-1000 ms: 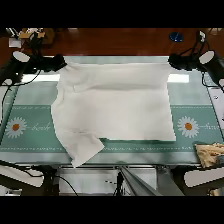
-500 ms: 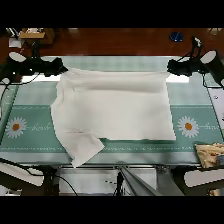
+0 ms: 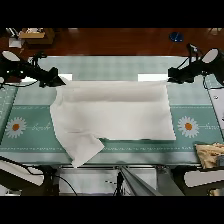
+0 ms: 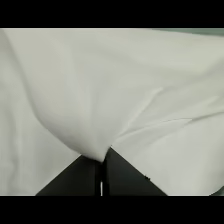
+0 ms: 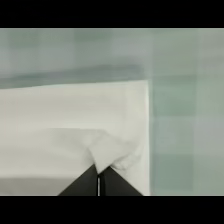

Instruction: Fold the shirts.

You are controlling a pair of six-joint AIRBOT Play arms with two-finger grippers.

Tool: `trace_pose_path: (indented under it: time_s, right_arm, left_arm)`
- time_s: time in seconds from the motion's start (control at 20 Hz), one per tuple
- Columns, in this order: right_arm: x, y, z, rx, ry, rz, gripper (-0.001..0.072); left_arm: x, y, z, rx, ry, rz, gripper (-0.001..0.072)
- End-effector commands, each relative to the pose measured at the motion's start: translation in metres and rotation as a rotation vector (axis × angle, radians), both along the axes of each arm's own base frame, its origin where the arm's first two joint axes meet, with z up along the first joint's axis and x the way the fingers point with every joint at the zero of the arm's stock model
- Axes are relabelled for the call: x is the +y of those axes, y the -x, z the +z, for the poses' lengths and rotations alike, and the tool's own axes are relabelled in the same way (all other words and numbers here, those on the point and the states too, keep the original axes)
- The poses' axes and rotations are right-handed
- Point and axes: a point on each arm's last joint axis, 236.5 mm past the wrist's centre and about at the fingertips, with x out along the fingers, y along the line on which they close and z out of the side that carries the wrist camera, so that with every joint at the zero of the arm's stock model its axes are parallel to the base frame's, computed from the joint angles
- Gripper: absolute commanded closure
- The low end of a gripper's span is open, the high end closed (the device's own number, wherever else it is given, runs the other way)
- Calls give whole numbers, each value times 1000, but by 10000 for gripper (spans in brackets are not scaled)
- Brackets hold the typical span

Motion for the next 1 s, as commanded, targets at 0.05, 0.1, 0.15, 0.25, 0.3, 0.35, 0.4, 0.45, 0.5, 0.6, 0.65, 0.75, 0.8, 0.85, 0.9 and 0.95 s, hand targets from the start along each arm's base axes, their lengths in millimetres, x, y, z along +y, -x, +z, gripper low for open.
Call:
trace_pose_path:
  time_s: [0.05,0.1,0.15,0.25,0.3,0.35,0.4,0.45,0.5,0.6,0.65,0.75,0.8,0.85,0.9,0.95]
  right_arm:
    - [0,7,-23,72,2,-5,644]
    - [-6,8,-21,72,15,-1,465]
    - [-12,12,-13,76,31,26,350]
    - [-37,31,12,110,113,105,327]
    - [-60,50,25,164,194,120,327]
    - [-91,76,37,244,310,133,327]
    - [-109,94,47,277,330,66,326]
    - [-111,105,52,263,271,20,327]
    - [-107,116,51,255,199,5,320]
    - [-97,140,41,244,59,-25,226]
    - [-91,151,32,241,-2,-35,212]
    - [-86,175,12,276,-71,-57,212]
    - [-84,183,4,281,-98,-75,212]
    - [-80,185,-3,267,-130,-94,213]
    - [-76,185,-7,245,-157,-104,213]
    - [-73,184,-10,230,-177,-109,213]
  left_arm:
    - [-10,9,-15,56,-5,-31,532]
    - [-8,12,-12,64,-1,-36,356]
    - [-4,19,-6,86,11,-53,286]
    - [15,38,12,139,29,-83,289]
    - [30,44,25,135,31,-61,292]
    - [47,48,38,112,20,-17,293]
    - [61,54,49,90,7,19,293]
    - [75,69,53,83,-21,28,294]
    - [86,94,49,113,-58,20,293]
    - [90,134,33,169,-44,91,291]
    - [85,148,27,170,3,148,291]
    - [72,184,11,202,63,182,284]
    - [65,205,1,233,83,177,194]
    - [59,223,-7,272,100,186,166]
    - [51,239,-15,306,119,193,165]
    - [42,253,-21,333,137,189,165]
